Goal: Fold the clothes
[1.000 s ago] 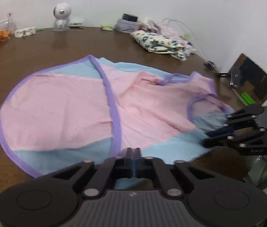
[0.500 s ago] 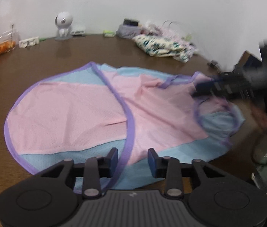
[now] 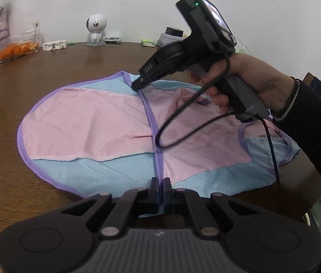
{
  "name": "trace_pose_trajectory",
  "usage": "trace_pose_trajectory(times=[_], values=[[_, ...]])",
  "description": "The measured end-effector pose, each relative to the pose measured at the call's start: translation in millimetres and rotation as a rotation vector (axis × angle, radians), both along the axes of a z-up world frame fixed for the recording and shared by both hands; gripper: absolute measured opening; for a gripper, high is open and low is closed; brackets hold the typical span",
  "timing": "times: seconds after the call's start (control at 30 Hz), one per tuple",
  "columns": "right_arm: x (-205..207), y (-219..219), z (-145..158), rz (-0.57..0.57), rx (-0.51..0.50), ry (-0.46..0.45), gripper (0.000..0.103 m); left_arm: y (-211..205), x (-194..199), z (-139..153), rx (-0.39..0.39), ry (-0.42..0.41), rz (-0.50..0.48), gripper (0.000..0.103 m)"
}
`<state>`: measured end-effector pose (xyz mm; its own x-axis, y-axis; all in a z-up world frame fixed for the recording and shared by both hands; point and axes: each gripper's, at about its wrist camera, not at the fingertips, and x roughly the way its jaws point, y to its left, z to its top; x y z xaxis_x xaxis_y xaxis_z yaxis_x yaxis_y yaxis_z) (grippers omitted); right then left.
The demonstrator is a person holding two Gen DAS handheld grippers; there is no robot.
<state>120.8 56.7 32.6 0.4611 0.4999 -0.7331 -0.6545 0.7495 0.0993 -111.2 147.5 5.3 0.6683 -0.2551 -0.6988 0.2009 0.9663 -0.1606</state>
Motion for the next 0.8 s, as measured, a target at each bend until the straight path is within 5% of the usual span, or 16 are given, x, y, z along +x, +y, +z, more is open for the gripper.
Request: trace_pose_trajectory(times=[0.17, 0.23, 0.3, 0.4, 0.5, 0.6, 0.7, 0.8], values=[[8, 11, 11, 0.016, 0.082, -0.011, 0.001, 9, -3, 2, -0.011, 0.009, 0.024, 0.002], [9, 23, 5, 0.048, 0.042, -0.031, 0.003, 12, -4, 1, -0.016, 0.021, 0.050, 0.002], [9, 23, 1, 0.076, 0.002, -0.014, 0.025, 12, -8, 6, -0.030, 0.004, 0.058, 0.003], [-3, -29, 25, 0.062, 0.059, -0.064, 0.055, 10, -16, 21, -0.079, -0.052, 0.039, 0.008], [-11, -109, 42, -0.001, 0.089, -0.034, 0.055, -11, -14, 31, -0.152, -0.084, -0.043, 0.008], [-31, -151, 27, 0.000, 0.044, 0.034, 0.052, -58, 2, 22, -0.187, -0.042, -0.161, 0.008], [-47, -153, 11, 0.015, -0.001, 0.016, 0.052, -115, 18, 15, -0.107, -0.018, -0.225, 0.011], [-29, -148, 3, -0.059, 0.072, 0.106, 0.051, -143, 33, 8, 0.082, -0.044, -0.139, 0.005]])
